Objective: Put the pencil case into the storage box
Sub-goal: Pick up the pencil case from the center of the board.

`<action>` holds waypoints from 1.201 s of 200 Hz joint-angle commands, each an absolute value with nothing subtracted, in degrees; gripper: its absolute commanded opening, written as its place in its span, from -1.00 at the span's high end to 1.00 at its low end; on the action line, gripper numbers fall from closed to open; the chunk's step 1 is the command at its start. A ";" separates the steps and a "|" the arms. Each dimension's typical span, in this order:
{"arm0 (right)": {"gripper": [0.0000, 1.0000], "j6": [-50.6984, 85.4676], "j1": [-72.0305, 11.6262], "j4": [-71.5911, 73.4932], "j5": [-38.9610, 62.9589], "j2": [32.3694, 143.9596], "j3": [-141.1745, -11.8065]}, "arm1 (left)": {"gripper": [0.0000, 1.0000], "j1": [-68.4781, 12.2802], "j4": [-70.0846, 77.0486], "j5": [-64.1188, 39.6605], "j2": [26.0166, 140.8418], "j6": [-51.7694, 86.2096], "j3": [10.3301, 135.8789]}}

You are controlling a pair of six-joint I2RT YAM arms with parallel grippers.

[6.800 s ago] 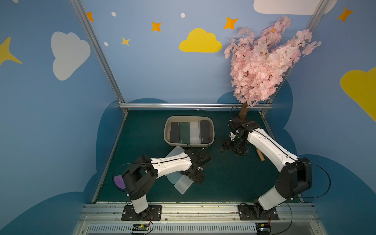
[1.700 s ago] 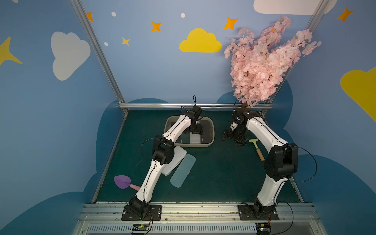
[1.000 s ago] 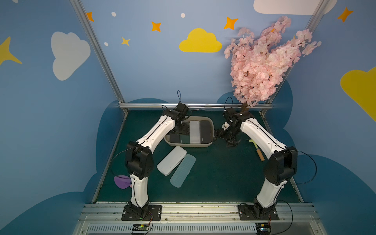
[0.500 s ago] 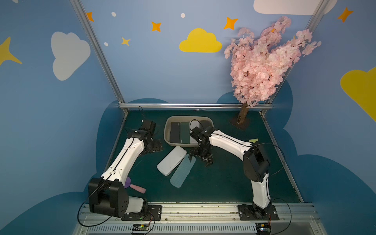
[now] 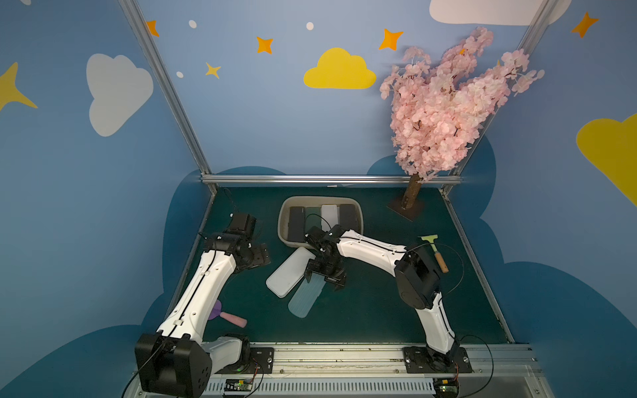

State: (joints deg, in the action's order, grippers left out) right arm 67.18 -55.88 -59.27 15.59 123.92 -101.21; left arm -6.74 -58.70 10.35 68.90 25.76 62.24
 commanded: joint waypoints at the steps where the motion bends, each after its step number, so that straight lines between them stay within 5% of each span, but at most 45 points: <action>1: -0.97 69.77 -56.73 -59.64 14.73 125.51 -103.11 | -0.90 -6.51 -59.44 10.86 67.18 25.99 61.27; 152: -0.96 70.31 -57.34 -61.66 17.74 133.11 -105.04 | -0.89 -6.14 -58.55 10.45 64.83 25.66 58.10; 240: -0.17 59.75 -51.23 -65.94 12.50 120.55 -92.35 | -0.85 -6.16 -60.20 10.24 64.24 26.61 57.95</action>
